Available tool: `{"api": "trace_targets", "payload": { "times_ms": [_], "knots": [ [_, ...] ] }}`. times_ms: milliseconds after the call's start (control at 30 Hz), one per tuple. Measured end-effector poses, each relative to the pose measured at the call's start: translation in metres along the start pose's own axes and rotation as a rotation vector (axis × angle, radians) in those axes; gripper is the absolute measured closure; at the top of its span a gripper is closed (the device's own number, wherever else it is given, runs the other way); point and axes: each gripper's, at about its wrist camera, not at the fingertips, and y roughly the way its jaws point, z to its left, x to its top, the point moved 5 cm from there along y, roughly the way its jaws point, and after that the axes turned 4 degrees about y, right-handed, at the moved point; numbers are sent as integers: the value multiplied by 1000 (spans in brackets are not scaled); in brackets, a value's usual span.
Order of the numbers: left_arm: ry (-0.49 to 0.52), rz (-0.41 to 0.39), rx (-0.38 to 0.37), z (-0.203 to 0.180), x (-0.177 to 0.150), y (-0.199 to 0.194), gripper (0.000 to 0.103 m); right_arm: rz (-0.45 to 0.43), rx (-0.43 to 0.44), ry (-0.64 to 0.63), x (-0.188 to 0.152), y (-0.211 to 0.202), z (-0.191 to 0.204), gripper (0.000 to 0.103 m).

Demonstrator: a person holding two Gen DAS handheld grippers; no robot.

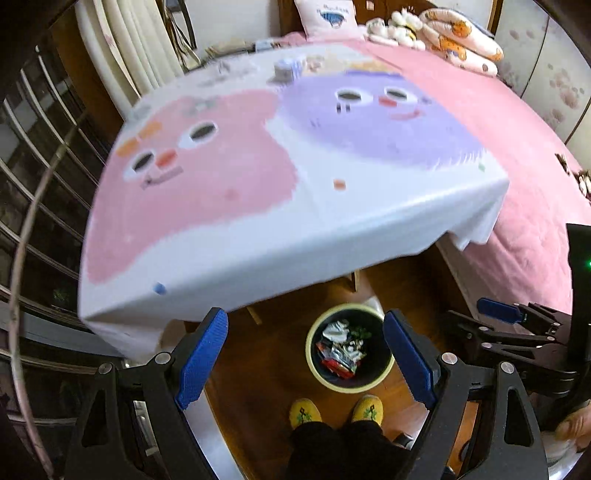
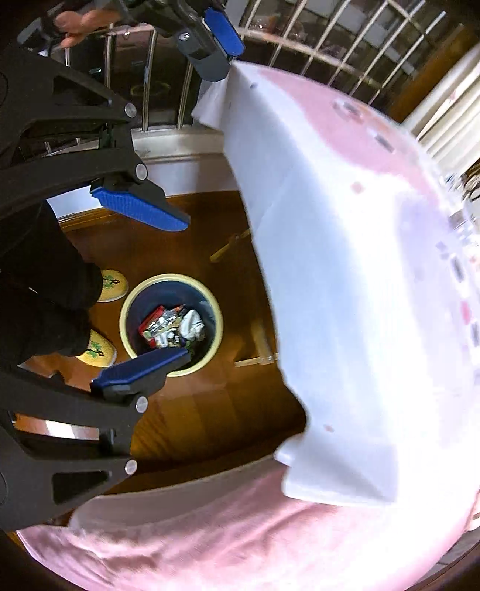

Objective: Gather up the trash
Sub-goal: 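Raise both tools back toward the table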

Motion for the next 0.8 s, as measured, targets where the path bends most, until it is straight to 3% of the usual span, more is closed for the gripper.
{"api": "trace_targets", "payload": {
  "times_ms": [400, 600, 800],
  "knots": [
    [-29, -137, 85, 25, 55, -92, 16, -141, 93, -92, 46, -100, 36, 40],
    [-58, -202, 108, 37, 88, -124, 16, -187, 118, -155, 73, -122, 60, 40],
    [-35, -229, 112, 51, 124, -131, 16, -212, 120, -199, 114, -130, 79, 40]
  ]
}}
